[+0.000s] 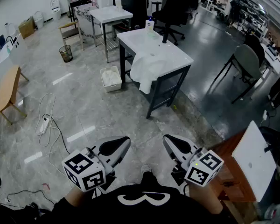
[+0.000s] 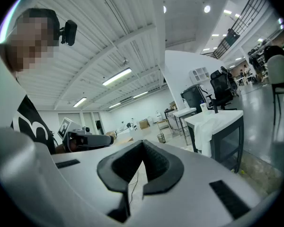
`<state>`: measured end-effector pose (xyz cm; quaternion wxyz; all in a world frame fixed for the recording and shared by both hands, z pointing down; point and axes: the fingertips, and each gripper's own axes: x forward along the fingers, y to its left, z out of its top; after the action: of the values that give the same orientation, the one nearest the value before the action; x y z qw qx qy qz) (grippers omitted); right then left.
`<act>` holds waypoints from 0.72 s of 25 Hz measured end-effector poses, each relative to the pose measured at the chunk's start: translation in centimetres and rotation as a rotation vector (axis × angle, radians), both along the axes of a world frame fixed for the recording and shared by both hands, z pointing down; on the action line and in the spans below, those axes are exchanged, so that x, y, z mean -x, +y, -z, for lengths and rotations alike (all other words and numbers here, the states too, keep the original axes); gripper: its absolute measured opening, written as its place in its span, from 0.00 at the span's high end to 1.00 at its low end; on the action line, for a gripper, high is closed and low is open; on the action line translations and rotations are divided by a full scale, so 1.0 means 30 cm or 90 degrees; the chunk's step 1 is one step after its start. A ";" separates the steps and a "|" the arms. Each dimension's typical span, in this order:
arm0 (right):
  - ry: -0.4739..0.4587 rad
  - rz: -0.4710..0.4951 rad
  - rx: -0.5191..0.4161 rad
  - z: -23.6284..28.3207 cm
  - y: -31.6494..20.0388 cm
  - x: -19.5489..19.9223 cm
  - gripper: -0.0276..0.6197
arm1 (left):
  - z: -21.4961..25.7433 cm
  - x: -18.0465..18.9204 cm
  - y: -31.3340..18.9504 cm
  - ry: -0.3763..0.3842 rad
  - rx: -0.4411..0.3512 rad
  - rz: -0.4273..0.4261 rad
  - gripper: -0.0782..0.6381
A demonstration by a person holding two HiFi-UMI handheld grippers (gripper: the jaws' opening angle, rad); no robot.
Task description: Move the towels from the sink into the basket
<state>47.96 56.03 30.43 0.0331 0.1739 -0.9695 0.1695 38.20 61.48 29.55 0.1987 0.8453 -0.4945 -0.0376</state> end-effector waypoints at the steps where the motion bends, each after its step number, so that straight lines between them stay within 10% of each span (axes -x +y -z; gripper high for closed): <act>1: -0.002 -0.001 -0.003 0.014 0.012 -0.007 0.95 | 0.015 -0.005 0.013 -0.003 -0.004 -0.001 0.88; 18: -0.061 -0.025 -0.030 0.111 -0.024 -0.092 0.95 | 0.106 0.003 0.064 -0.039 -0.042 0.038 0.88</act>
<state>50.73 55.30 27.10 -0.0210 0.1852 -0.9701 0.1555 38.11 63.39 26.35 0.1544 0.8369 -0.5240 -0.0337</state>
